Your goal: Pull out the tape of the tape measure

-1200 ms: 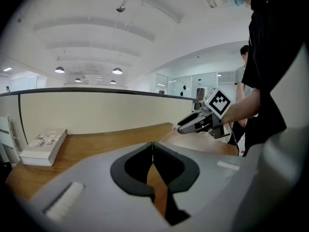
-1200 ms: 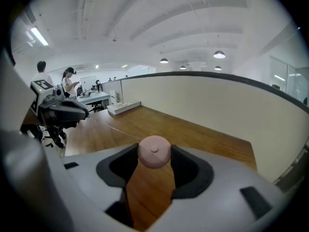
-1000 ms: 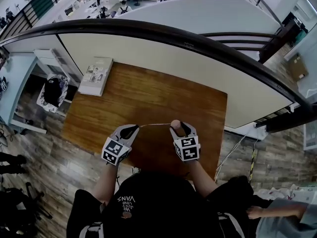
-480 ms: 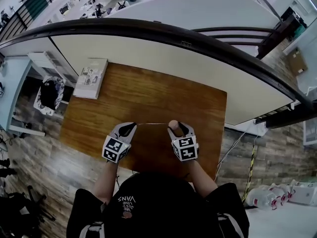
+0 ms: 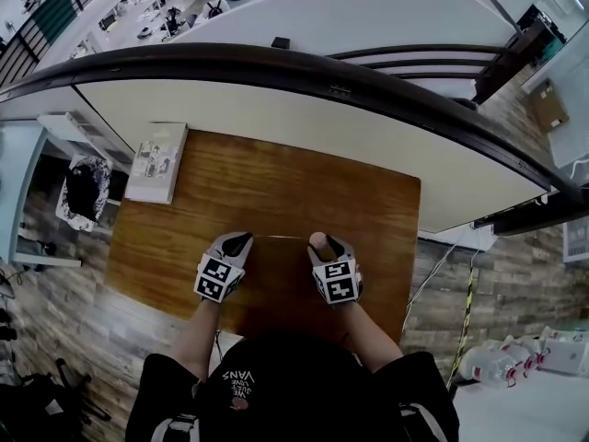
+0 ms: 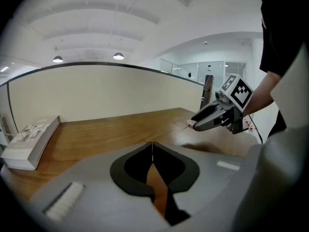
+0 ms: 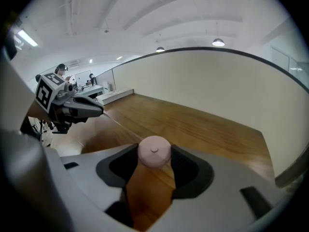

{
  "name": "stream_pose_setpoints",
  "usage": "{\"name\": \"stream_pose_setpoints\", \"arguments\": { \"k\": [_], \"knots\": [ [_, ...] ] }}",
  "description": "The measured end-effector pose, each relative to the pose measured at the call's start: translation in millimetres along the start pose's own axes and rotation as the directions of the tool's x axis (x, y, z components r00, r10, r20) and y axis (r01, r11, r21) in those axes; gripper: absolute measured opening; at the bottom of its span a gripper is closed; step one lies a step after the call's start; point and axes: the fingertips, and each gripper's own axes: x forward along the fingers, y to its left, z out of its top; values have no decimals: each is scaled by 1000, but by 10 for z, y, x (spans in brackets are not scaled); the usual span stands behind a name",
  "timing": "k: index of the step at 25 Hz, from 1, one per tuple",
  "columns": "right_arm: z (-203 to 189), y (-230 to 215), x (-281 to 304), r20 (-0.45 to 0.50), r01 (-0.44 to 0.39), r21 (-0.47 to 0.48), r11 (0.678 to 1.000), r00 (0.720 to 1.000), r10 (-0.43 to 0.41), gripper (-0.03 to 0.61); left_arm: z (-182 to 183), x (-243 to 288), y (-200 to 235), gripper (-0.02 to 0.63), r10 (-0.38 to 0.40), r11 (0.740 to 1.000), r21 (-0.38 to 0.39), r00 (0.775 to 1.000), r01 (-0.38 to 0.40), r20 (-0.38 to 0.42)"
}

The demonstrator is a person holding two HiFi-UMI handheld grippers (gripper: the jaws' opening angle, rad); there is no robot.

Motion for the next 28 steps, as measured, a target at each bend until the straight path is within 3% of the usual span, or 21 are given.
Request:
{"name": "stream_pose_setpoints", "arguments": {
  "k": [11,22,28],
  "knots": [
    [-114,-156,292,-38,33,67,997,999,-31,216,-123,369,157,16,-40,999,-7,997,40,-58],
    [-263,-221,420,-83,54,81,995,995,-47,216,-248,576,200,17,-52,999,-25,990,49,-132],
    [-251,-259,408,-73,67,76,995,995,-61,216,-256,603,182,17,-59,997,-60,990,51,-130]
  ]
}}
